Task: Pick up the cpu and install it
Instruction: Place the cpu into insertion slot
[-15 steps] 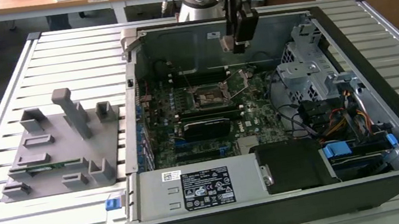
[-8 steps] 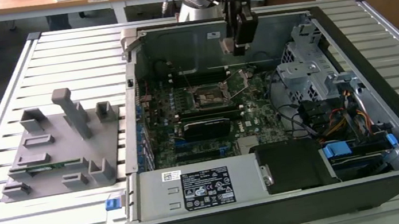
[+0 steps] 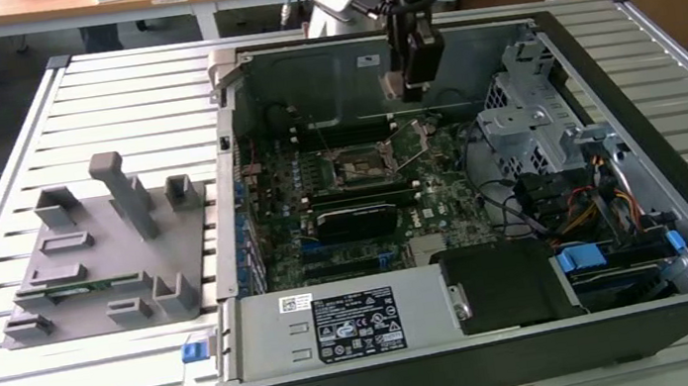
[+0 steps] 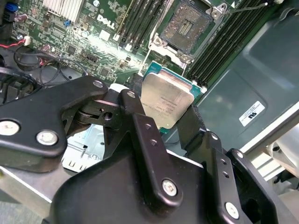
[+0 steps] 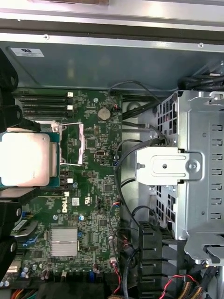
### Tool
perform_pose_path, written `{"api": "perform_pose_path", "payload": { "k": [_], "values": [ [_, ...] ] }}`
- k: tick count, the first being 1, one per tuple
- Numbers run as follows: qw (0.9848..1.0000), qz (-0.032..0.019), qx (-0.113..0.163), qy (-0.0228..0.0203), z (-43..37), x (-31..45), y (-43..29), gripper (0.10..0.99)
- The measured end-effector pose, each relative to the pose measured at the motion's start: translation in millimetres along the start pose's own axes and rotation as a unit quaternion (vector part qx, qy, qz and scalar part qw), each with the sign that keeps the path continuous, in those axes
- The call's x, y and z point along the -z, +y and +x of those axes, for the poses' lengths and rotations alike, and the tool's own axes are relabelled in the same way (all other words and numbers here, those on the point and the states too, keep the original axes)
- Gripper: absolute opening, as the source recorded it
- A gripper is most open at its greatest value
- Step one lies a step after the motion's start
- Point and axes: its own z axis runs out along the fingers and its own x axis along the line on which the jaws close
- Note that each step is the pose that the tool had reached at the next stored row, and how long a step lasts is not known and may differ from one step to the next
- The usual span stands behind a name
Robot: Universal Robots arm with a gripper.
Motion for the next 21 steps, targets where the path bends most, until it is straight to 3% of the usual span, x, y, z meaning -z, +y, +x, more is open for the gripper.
{"api": "perform_pose_path", "payload": {
  "k": [7, 12, 17, 21],
  "values": [
    [1.0000, 0.0001, 0.001, -0.0002, -0.1, -12.1, -0.9, 0.541],
    [0.9997, 0.0003, 0.024, 0.0015, -0.2, -19.1, -3.6, 0.541],
    [0.9997, -0.0008, 0.025, 0.0015, 1.3, -27.3, -22.9, 0.541],
    [0.9998, -0.0008, 0.022, 0.0013, 6.3, -34.3, -26.9, 0.541]
  ]
}}
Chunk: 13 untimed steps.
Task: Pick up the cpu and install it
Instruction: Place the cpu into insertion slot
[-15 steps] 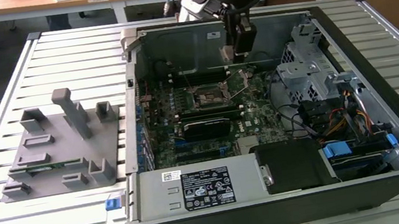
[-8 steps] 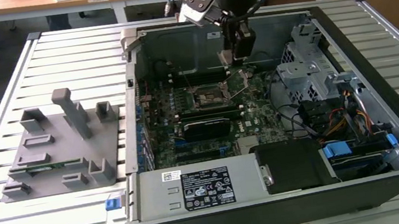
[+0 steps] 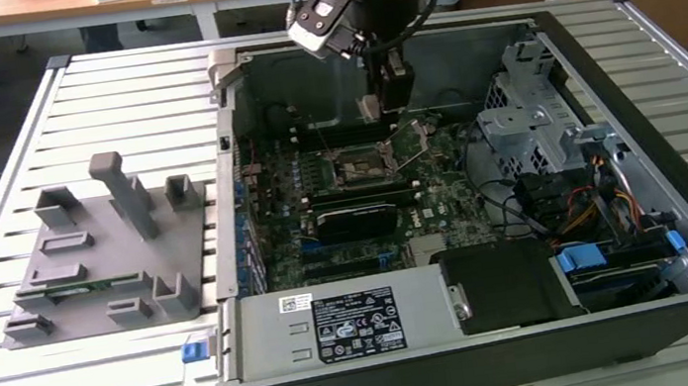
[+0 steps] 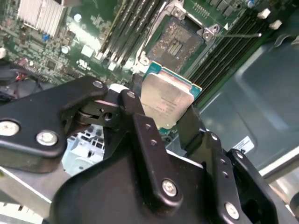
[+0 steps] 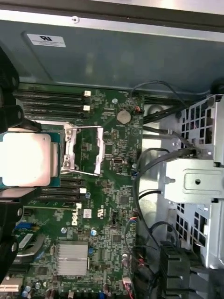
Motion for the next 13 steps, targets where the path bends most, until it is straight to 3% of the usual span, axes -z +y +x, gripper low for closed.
{"api": "perform_pose_path", "payload": {
  "k": [13],
  "values": [
    [1.0000, -0.0006, -0.007, -0.0010, 1.0, -23.5, -3.4, 0.541]
  ]
}}
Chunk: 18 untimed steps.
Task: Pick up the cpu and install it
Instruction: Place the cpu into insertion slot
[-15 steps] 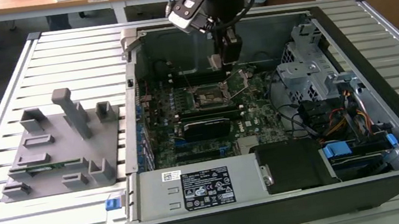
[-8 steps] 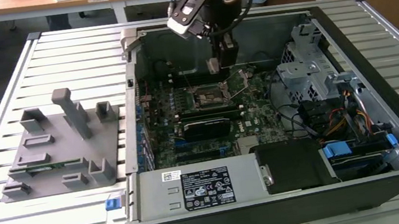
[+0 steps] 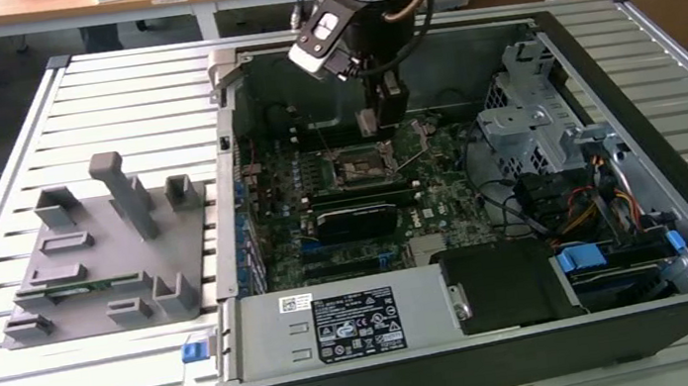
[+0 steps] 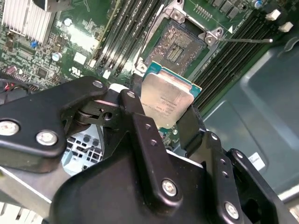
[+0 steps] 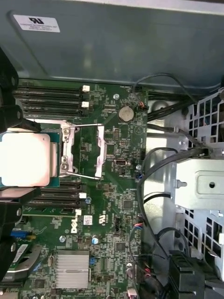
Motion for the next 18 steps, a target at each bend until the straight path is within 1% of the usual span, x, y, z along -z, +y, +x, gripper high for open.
{"api": "perform_pose_path", "payload": {
  "k": [3, 8, 12, 18],
  "values": [
    [1.0000, 0.0000, 0.000, -0.0001, 0.1, -4.0, -4.8, 0.541],
    [1.0000, 0.0000, 0.000, -0.0002, 0.3, -7.2, -8.8, 0.541],
    [1.0000, 0.0000, 0.000, -0.0002, 0.7, -14.2, -12.6, 0.541],
    [1.0000, 0.0000, 0.000, -0.0002, 2.1, -25.0, -14.2, 0.541]
  ]
}}
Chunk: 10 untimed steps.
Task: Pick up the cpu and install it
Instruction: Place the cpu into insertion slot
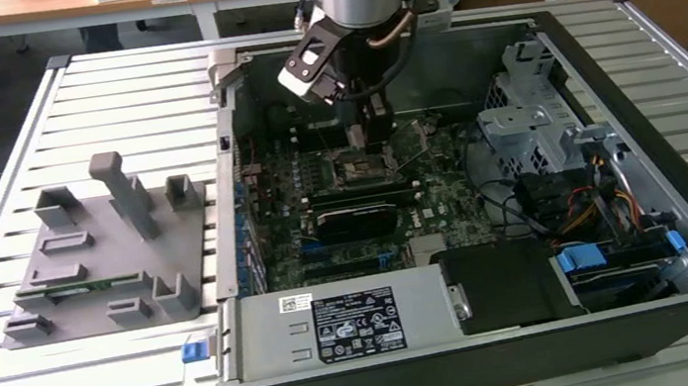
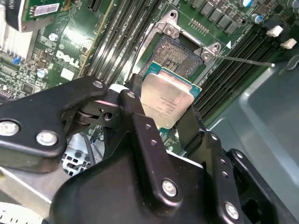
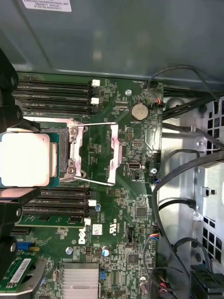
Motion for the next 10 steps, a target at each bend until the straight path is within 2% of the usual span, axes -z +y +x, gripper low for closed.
{"api": "perform_pose_path", "payload": {
  "k": [10],
  "values": [
    [1.0000, 0.0000, 0.000, 0.0000, 0.4, -15.9, -3.0, 0.541]
  ]
}}
